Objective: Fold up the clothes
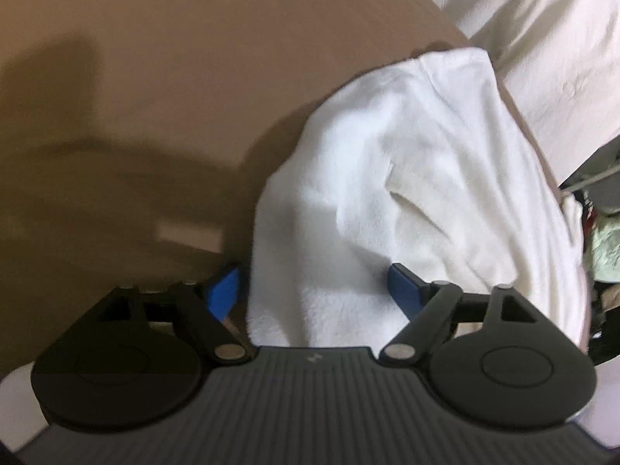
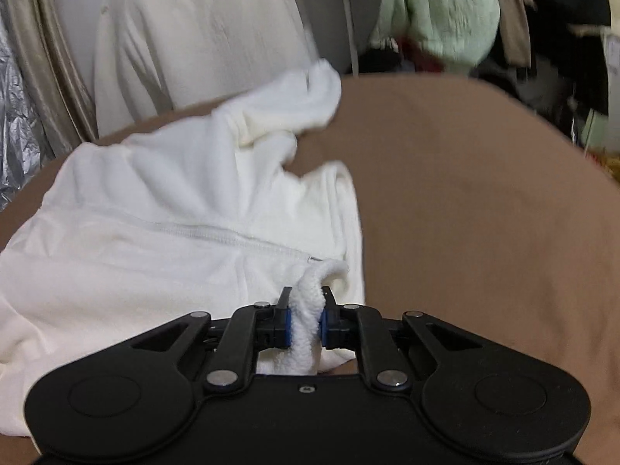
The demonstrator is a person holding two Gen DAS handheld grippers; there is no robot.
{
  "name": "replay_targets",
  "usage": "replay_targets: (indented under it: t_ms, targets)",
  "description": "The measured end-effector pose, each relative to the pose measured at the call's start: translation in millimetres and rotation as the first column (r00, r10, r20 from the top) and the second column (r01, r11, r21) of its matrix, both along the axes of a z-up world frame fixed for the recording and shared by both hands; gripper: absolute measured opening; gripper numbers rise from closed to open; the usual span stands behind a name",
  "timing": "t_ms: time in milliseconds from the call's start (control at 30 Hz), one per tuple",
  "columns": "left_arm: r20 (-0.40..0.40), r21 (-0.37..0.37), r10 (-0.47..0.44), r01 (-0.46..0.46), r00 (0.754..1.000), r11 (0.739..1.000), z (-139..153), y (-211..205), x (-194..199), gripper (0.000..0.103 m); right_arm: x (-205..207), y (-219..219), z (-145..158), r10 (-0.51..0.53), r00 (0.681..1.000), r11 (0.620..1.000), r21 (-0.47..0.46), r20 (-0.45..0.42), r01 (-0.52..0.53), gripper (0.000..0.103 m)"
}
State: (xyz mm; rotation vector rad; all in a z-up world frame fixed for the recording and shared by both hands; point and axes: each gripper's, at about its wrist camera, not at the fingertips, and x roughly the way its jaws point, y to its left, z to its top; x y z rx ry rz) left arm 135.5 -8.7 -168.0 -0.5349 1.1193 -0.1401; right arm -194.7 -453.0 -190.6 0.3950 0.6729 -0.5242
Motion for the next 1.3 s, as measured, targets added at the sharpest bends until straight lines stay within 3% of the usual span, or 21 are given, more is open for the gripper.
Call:
replay_targets:
  t_ms: [33,67,133,167,200,267,333,367,400,467,533,567,633,767,867,900,967,1067,1100,1233,1300]
  targets:
    - [0.024,0.011,-0.002,0.002,1.000,1.000,3.0,-2.0,1.2,0.061,1.1,1.1,0.1,0.005,1.000,1.000,-0.001,0.000,-0.005,0.014]
    - [0.063,0.018,-0.001,0.000,0.998,1.000,9.1,-3.7,1.9,0.010,2.2,2.0,1.8,0.012,1.000,1.000,-0.009,-0.001,-0.012,0.014]
    - [0.158,0.024,0.004,-0.008,0.987,1.000,25.4,-6.5,2.6,0.010,2.4,0.3,7.6,0.017,1.000,1.000,-0.025,0.004,-0.017,0.014]
    - [0.221,0.064,0.002,-0.016,0.975,0.998,38.5,-10.4,0.8,0.010,1.4,-1.1,11.1,0.016,1.000,0.999,-0.029,0.013,-0.016,0.014]
    - [0.317,0.150,-0.013,-0.037,0.948,0.988,59.0,-17.0,-5.3,0.010,-2.0,-1.1,15.4,0.016,1.000,0.999,-0.034,0.025,-0.015,0.014]
    - [0.508,0.270,-0.051,-0.102,0.860,0.957,105.0,-25.2,-28.0,0.010,-6.5,-1.8,26.6,0.024,0.998,0.998,-0.053,0.055,-0.021,0.014]
    - [0.629,0.316,-0.061,-0.183,0.775,0.931,139.4,-23.3,-52.9,0.010,-10.3,0.8,37.6,0.044,0.996,0.997,-0.065,0.077,-0.039,0.014]
    - [0.658,0.342,-0.066,-0.220,0.750,0.914,147.8,-22.2,-61.7,0.011,-12.2,3.4,42.4,0.058,0.995,0.996,-0.067,0.083,-0.053,0.014]
    - [0.645,0.383,-0.069,-0.244,0.761,0.891,143.1,-20.2,-64.4,0.012,-13.6,6.2,44.2,0.073,0.994,0.995,-0.067,0.077,-0.068,0.014]
    - [0.584,0.476,-0.068,-0.273,0.809,0.836,122.8,-14.2,-64.9,0.012,-12.5,10.3,37.6,0.117,0.993,0.993,-0.032,0.028,-0.116,0.015]
    - [0.439,0.481,0.015,-0.249,0.898,0.841,89.0,4.3,-47.6,0.012,-13.5,13.8,25.3,0.139,0.990,0.990,0.005,-0.009,-0.139,0.015]
    - [0.383,0.467,0.055,-0.244,0.922,0.850,78.2,13.4,-41.0,0.012,-14.6,15.0,20.6,0.136,0.990,0.991,0.014,-0.022,-0.136,0.015]
    - [0.309,0.433,0.120,-0.252,0.943,0.865,66.8,29.7,-32.9,0.012,-18.3,16.6,17.2,0.121,0.992,0.993,0.022,-0.029,-0.120,0.015]
    - [0.320,0.493,0.070,-0.229,0.945,0.839,74.4,17.8,-27.7,0.020,-27.4,19.0,35.7,0.106,0.994,0.993,-0.050,0.023,-0.105,0.015]
    - [0.246,0.569,0.016,-0.158,0.969,0.807,60.8,2.2,-18.6,0.030,-37.0,23.1,46.7,0.076,0.996,0.976,-0.209,0.038,-0.066,0.015]
    - [0.221,0.571,0.017,-0.144,0.975,0.808,56.4,3.0,-16.8,0.030,-38.8,23.7,46.2,0.066,0.997,0.970,-0.235,0.026,-0.058,0.015]
    - [0.172,0.546,0.042,-0.131,0.984,0.827,47.9,12.0,-14.7,0.031,-38.0,23.2,35.6,0.061,0.997,0.975,-0.210,-0.038,-0.068,0.015]
    - [0.239,0.482,0.058,-0.170,0.969,0.859,63.0,20.7,-26.8,0.043,-30.2,22.8,10.8,0.146,0.970,0.984,-0.071,-0.193,-0.162,0.014]
    - [0.268,0.458,0.064,-0.185,0.961,0.869,69.4,23.3,-31.6,0.045,-31.7,22.0,9.2,0.164,0.965,0.984,-0.041,-0.204,-0.176,0.014]
    - [0.380,0.355,0.092,-0.237,0.920,0.904,95.0,33.8,-50.9,0.048,-48.0,7.7,30.2,0.173,0.978,0.985,0.016,-0.120,-0.172,0.020]
    - [0.463,0.275,0.064,-0.212,0.884,0.938,112.7,27.3,-63.5,0.059,-57.6,-7.0,48.5,0.149,0.988,0.989,0.018,-0.041,-0.148,0.022]
